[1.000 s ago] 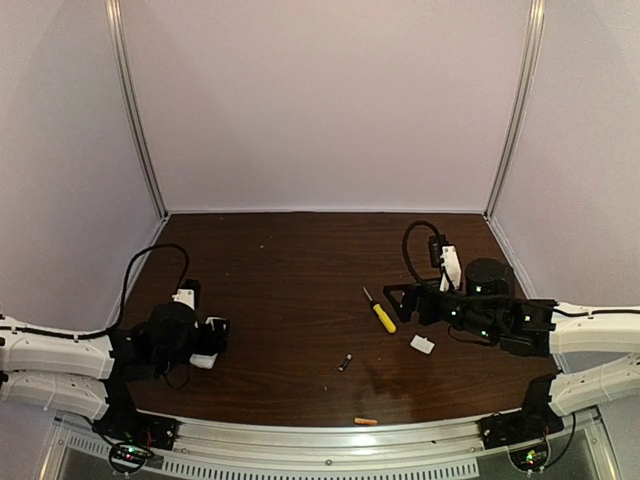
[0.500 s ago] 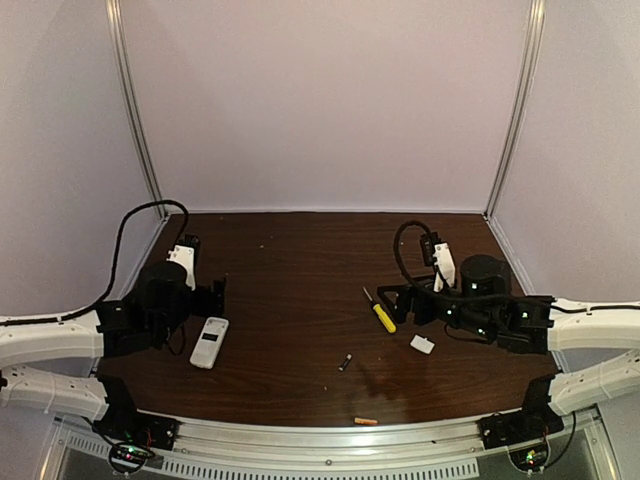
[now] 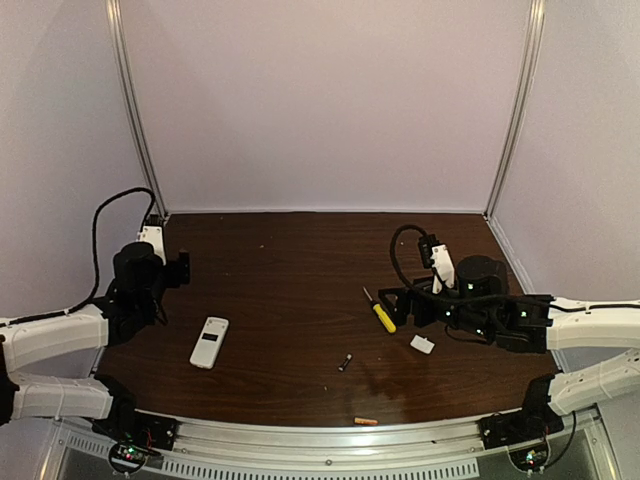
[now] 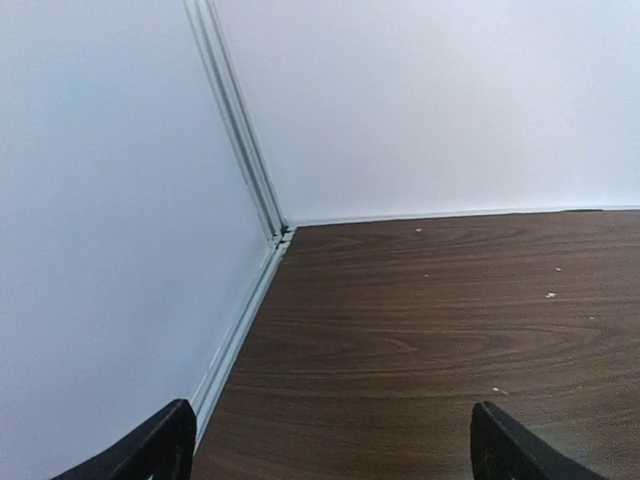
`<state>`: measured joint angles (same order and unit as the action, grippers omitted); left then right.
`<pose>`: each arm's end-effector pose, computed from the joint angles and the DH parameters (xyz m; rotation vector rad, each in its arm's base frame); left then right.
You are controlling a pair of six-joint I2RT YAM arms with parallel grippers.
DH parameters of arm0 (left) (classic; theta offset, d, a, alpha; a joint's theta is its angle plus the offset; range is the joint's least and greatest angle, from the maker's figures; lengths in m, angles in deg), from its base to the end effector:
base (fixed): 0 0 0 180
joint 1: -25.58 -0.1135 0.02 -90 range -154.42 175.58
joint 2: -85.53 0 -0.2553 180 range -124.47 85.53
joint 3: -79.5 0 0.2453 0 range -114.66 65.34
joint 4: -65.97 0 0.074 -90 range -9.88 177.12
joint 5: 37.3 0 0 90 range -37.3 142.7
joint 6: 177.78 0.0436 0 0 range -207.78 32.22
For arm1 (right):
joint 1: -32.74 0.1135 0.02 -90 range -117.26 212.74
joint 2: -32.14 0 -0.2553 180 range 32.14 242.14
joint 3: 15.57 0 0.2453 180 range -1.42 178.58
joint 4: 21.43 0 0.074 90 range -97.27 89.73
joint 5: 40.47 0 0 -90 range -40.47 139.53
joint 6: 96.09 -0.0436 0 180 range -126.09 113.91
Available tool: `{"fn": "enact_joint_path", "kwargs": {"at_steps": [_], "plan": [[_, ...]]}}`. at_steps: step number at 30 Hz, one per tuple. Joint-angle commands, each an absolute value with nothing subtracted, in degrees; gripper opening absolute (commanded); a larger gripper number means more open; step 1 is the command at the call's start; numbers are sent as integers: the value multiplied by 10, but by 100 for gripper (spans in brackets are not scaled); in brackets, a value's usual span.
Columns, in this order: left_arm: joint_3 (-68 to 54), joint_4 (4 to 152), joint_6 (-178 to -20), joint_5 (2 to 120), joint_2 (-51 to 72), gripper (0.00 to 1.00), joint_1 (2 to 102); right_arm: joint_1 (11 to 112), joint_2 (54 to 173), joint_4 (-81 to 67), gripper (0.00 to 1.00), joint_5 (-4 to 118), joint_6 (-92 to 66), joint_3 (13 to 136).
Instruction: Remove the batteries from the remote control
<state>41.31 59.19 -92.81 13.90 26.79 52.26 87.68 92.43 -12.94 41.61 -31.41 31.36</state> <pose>0.2107 -0.0753 0.2199 -0.1419 1.7564 0.2113 0.1433 0.1937 0.2349 -0.4270 1.9870 0.7776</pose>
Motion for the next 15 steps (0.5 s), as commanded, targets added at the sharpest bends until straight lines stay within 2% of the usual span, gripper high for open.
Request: {"fn": "enact_joint_path", "kwargs": {"at_steps": [1,8,15], "plan": [[454,465,-914,195,255,97,453,881,920,-116,100,393,-304,324],[517,266,-865,192,189,98,416,880,920,-113,100,393,-300,324],[514,178,-839,215,106,97,404,880,924,-106,100,387,-288,329]]}}
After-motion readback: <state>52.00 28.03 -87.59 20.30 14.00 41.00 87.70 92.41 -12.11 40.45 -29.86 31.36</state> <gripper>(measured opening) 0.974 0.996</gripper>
